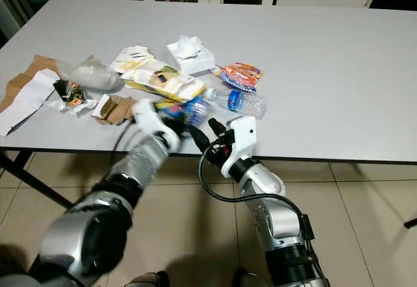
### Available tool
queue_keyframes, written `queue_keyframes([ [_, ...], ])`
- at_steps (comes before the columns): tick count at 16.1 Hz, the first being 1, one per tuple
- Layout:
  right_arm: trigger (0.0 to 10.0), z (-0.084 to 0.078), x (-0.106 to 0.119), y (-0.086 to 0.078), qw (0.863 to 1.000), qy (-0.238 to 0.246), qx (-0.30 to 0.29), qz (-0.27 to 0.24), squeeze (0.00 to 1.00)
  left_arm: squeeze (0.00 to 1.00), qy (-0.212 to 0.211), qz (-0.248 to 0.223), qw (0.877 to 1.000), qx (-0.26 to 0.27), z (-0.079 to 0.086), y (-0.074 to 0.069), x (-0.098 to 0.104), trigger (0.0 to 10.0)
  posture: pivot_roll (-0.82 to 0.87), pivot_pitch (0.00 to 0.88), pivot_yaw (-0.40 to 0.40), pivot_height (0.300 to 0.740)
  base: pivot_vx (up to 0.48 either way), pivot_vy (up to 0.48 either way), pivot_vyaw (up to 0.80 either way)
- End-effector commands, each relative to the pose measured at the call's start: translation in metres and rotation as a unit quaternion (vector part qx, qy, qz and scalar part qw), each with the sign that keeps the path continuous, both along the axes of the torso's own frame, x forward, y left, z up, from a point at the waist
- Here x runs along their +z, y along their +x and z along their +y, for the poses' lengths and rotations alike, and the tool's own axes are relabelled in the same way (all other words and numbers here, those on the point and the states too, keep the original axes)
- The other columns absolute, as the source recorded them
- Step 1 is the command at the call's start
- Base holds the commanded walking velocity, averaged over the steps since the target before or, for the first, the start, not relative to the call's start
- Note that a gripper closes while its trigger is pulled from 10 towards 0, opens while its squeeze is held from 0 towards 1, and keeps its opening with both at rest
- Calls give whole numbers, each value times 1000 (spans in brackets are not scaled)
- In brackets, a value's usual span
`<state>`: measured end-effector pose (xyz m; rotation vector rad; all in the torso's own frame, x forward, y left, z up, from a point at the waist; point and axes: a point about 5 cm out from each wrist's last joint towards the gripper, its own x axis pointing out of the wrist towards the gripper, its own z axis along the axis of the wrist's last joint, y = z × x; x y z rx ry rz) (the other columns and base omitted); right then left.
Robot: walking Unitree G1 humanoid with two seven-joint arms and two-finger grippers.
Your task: Picking trash to rubbish bin
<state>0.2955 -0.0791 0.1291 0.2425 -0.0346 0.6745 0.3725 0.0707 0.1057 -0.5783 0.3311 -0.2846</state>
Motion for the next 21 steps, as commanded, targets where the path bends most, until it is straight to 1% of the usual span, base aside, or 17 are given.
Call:
queue_keyframes([
  [1,10000,2,3,1,1000,0,7,-6,0,0,20,-26,998,-47,-13,-3,2,10000,-28,108,15,740,0,0,0],
  [2,10000,1,4,2,1000,-1,7,-6,0,0,34,-79,994,-63,-17,0,17,10000,-22,103,17,740,0,0,0],
  [3,10000,1,5,4,1000,0,6,-7,0,0,49,-129,988,-68,-16,3,33,10000,-16,96,16,740,0,0,0],
  [4,10000,1,6,6,1000,0,7,-10,0,0,83,-189,976,-76,-12,4,52,10000,-6,88,16,740,0,0,0],
  [5,10000,2,6,7,1000,0,7,-10,0,0,88,-201,973,-79,-11,4,56,10000,-6,88,16,740,0,0,0],
  [6,10000,3,7,8,1000,0,9,-12,0,0,110,-241,960,-88,-5,2,70,10000,3,77,18,740,0,0,0],
  [7,10000,4,7,9,1000,0,9,-12,0,0,117,-249,957,-90,-4,1,73,10000,4,76,18,740,0,0,0],
  [8,10000,4,7,10,1000,1,10,-14,0,0,149,-265,949,-87,3,-1,78,10000,8,70,19,740,0,0,0],
  [9,10000,5,8,11,1000,3,10,-15,0,0,161,-274,945,-82,9,-3,82,10000,12,68,18,740,0,0,0],
  [14,10000,5,8,12,1000,3,10,-15,0,0,162,-275,944,-80,11,-4,83,10000,15,66,18,740,0,0,0],
  [15,10000,8,9,15,1000,4,14,-18,0,0,172,-325,930,-12,31,-2,111,10000,32,45,14,740,0,0,0],
  [16,10000,9,10,17,1000,3,15,-22,0,0,195,-343,919,24,41,-1,122,10000,34,40,13,740,0,0,0],
  [17,10000,9,11,17,1000,2,16,-24,0,0,206,-348,914,35,44,0,124,10000,34,40,13,740,0,0,0],
  [18,10000,9,13,19,999,3,18,-28,0,0,271,-366,888,67,58,1,133,10000,37,33,12,740,0,0,0],
  [19,10000,9,13,19,999,2,17,-29,0,0,290,-370,880,75,64,1,137,10000,40,31,12,740,0,0,0],
  [20,10000,8,13,20,999,2,15,-30,0,0,300,-369,876,76,68,0,137,10000,43,30,11,740,0,0,0],
  [21,10000,7,13,22,999,0,8,-32,0,0,321,-355,875,73,75,0,129,10000,49,28,11,740,0,0,0],
])
